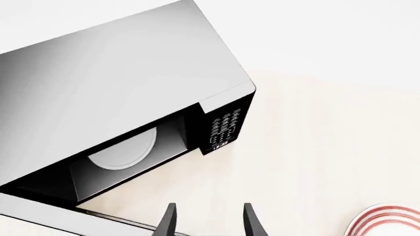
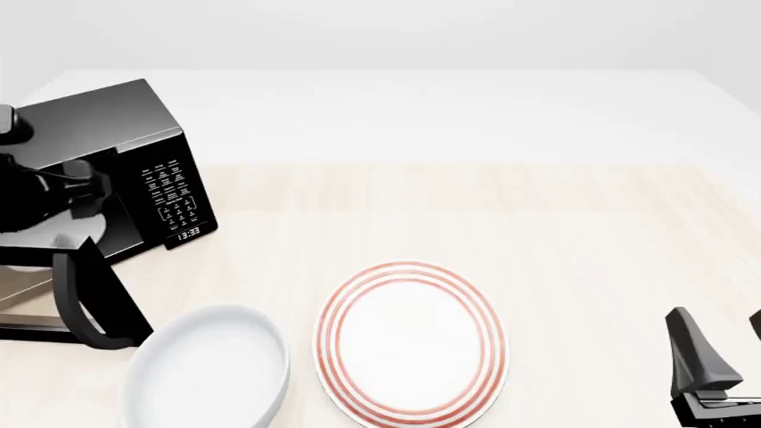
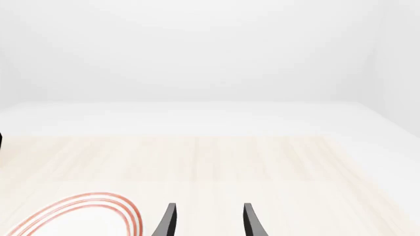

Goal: Open the microwave.

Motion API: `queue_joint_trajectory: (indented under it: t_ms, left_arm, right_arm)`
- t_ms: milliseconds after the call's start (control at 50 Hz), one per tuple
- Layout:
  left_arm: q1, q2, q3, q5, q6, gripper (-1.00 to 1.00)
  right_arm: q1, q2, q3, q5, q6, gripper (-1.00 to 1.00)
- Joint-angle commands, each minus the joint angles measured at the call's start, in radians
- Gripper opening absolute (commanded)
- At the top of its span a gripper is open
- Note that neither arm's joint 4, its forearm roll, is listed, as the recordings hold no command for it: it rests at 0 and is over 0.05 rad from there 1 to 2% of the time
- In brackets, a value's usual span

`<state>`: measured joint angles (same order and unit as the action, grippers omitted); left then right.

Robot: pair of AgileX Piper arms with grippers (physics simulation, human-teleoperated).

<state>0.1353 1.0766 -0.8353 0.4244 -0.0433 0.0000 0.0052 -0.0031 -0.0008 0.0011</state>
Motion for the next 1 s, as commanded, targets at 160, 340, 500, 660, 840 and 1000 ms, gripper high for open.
queue_joint_trajectory:
  t_ms: [160, 340, 500, 660, 840, 1000]
  left_arm:
    - [0.08, 0.025, 0.036, -0.04, 0.02, 1.0]
    - [0.111, 0.048, 0.021, -0.053, 0.046, 1.0]
    - [0.114, 0.069, 0.048, -0.088, 0.038, 1.0]
    - [0.125, 0.098, 0.05, -0.103, 0.047, 1.0]
    - [0.129, 0.116, 0.063, -0.11, 0.069, 1.0]
    - [0.14, 0.122, 0.084, -0.125, 0.068, 1.0]
  right_arm:
    - [0.0, 0.0, 0.0, 0.0, 0.0, 1.0]
    - [0.0, 0.0, 0.0, 0.0, 0.0, 1.0]
    - [0.0, 0.0, 0.0, 0.0, 0.0, 1.0]
    - [0.0, 0.001, 0.0, 0.0, 0.0, 1.0]
    - [0.001, 0.002, 0.0, 0.001, 0.0, 1.0]
    - [0.001, 0.002, 0.0, 0.001, 0.0, 1.0]
